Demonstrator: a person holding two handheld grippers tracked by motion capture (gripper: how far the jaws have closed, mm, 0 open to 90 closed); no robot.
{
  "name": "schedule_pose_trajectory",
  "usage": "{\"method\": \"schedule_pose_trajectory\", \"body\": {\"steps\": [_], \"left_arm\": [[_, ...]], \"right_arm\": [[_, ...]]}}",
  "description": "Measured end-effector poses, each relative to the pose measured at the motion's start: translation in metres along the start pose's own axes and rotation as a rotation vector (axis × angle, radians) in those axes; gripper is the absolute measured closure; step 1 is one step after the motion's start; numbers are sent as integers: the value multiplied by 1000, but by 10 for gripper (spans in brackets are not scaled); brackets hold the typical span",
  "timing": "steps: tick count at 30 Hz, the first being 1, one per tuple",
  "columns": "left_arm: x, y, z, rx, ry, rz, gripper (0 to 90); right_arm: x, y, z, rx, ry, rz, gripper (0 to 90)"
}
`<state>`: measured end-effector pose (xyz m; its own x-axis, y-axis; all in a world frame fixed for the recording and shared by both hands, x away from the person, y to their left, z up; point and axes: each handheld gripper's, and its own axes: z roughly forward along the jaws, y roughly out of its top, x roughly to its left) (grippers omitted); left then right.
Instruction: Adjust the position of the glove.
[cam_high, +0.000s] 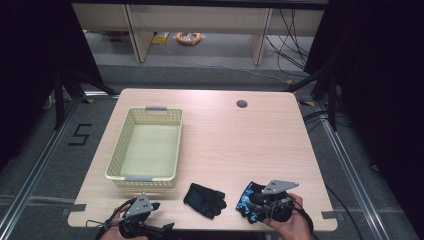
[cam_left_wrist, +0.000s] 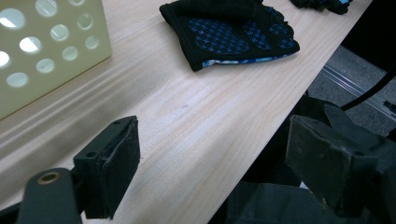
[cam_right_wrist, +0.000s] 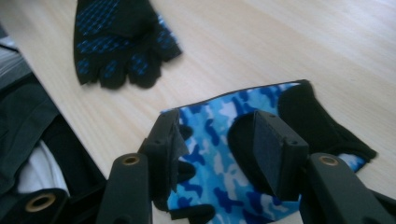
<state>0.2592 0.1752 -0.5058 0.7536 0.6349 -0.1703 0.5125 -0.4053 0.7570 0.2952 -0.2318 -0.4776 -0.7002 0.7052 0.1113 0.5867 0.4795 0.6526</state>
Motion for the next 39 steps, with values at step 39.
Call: {"method": "schedule_pose_trajectory", "body": {"steps": [39], "left_arm": [[0, 0, 2, 20, 3, 10, 171]], "right_arm": [[-22, -5, 13, 81, -251, 151, 821]]}}
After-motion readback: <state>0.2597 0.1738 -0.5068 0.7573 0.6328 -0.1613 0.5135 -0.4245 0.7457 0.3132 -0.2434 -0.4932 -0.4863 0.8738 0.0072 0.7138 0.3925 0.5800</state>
